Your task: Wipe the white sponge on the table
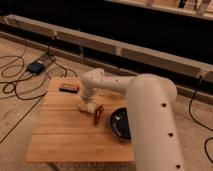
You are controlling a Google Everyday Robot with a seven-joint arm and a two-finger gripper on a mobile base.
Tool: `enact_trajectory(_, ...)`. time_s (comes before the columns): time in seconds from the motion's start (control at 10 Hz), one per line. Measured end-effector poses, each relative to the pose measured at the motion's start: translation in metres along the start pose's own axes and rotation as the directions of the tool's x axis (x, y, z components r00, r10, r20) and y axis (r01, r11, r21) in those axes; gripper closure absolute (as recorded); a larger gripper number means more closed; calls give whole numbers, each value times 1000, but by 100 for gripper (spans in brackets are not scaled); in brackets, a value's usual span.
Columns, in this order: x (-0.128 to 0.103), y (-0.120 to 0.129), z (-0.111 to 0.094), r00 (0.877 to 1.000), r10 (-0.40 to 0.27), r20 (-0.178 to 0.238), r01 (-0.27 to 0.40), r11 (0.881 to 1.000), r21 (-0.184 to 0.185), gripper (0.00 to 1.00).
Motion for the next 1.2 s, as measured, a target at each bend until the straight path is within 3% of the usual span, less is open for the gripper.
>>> enact_trajectory(0.2,-26,2,1,998,-59,13,59,998,3,98)
enact_trajectory(0.5,-51,1,1,992,-124,13,124,992,9,70)
enact_trajectory(0.6,-50,1,1,992,-124,12,124,992,10,67)
enact_trajectory(1.2,-50,1,0,992,-123,13,123,992,9,67)
